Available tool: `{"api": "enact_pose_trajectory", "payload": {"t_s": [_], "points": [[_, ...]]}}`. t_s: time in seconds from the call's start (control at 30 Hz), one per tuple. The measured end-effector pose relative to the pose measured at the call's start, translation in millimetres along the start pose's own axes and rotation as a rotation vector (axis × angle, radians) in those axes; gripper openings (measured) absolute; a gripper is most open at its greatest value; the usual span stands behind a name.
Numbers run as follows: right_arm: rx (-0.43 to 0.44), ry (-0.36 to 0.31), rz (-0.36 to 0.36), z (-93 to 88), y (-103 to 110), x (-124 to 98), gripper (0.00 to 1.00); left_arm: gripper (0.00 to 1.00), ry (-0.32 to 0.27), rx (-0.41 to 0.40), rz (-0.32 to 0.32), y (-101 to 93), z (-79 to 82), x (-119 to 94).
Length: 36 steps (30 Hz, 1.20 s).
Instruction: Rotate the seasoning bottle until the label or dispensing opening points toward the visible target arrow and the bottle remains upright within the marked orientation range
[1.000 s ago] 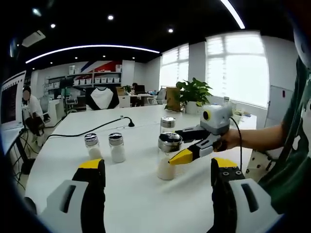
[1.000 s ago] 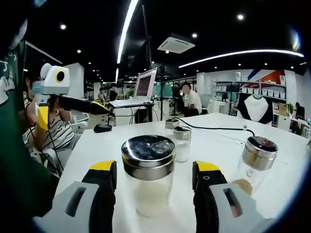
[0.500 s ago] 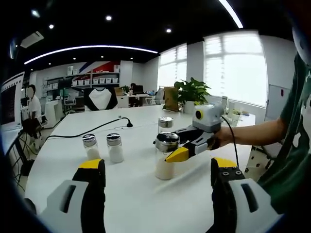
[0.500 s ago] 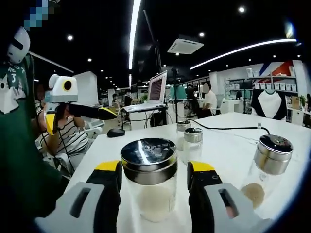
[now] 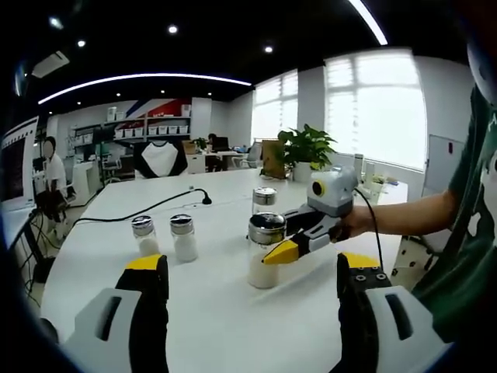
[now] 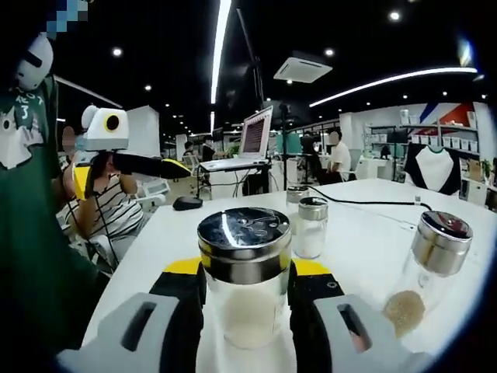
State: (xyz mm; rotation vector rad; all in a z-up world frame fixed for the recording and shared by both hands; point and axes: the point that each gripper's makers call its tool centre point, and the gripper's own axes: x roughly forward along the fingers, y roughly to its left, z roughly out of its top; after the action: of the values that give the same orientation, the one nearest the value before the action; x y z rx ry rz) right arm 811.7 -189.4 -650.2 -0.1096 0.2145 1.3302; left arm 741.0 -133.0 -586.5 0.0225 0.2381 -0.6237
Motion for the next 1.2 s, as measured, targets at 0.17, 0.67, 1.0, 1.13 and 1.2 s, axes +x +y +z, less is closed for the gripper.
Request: {"api": "enact_pose_trajectory", "payload": {"t_s": [0.17,0.67,1.0,1.13,1.2], "points": [[-0.003,-0.001,-0.004,0.1,-0.5,0.0,0.40,0.95,-0.001,0.008,0.006,-0.1,0.1,-1.5],[-0.011,-0.008,-0.011,-0.2,-1.0,-0.3,0.40,0.95,-0.007,0.014,0.022,4.7,0.6,-4.4],[-0.006,-0.008,-0.045,-0.5,-1.6,-1.0,0.40,0.95,-0.002,0.004,0.013,0.2,-0.6,-0.7],[-0.004,-0.003,-0.055,-0.9,-2.2,-0.9,0.40,0.95,-0.001,0.000,0.010,-1.6,-1.3,0.2],[0.000,0.001,-0.063,-1.2,-2.3,-1.0,0.40,0.95,0.001,0.002,0.010,-2.1,-1.5,0.5]]}}
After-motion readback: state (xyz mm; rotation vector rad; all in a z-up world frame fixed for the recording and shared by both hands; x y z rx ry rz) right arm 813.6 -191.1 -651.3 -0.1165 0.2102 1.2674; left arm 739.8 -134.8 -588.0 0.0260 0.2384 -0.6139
